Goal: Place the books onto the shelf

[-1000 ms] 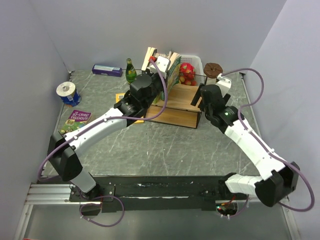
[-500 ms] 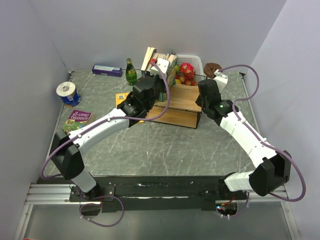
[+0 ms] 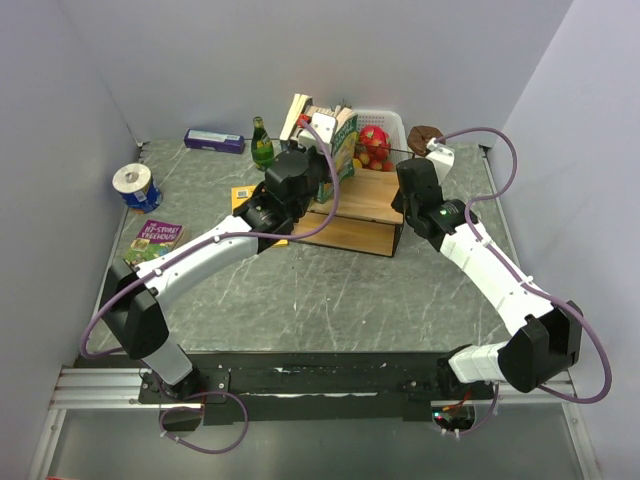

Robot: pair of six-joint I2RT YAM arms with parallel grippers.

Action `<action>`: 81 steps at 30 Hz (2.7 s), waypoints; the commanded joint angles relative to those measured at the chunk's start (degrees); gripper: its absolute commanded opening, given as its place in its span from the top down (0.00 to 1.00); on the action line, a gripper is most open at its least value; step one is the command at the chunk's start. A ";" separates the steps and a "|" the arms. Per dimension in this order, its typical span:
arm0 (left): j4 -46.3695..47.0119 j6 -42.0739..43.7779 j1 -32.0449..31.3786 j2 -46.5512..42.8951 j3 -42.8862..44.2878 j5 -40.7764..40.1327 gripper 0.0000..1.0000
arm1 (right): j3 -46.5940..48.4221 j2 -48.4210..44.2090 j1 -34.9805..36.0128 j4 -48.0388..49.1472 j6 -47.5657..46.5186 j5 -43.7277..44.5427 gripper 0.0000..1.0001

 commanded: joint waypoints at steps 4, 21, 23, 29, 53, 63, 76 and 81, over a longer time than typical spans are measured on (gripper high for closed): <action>0.33 -0.81 -0.24 -0.47 4.07 -0.68 0.71 | 2.38 0.96 -0.30 1.09 1.96 -0.30 0.90; 0.33 2.00 -5.16 -6.96 6.54 -3.05 0.36 | 2.29 1.23 -0.38 0.83 2.05 -1.62 0.88; 0.06 1.39 -6.12 -8.29 5.84 -4.28 0.36 | 2.21 1.23 -0.30 0.83 2.05 -1.79 0.88; 1.46 -9.33 -6.48 -18.12 -6.54 -12.18 0.54 | 1.59 0.88 -0.30 1.00 2.14 -2.67 0.92; 2.07 -21.12 -1.82 -14.70 -19.30 -5.43 0.99 | 2.82 1.67 -0.21 -0.40 1.96 -5.22 1.00; 3.57 -5.13 -5.07 -7.68 2.75 -10.33 0.90 | 2.91 1.23 -0.03 -1.46 2.05 -4.26 0.92; -9.75 -22.94 4.93 -22.08 -9.80 -16.17 0.86 | 13.80 -3.78 0.23 -4.01 0.91 -3.73 0.45; -12.95 -33.40 14.87 -22.97 -15.87 -10.62 0.87 | 14.87 -2.55 0.05 2.83 2.40 -9.42 0.67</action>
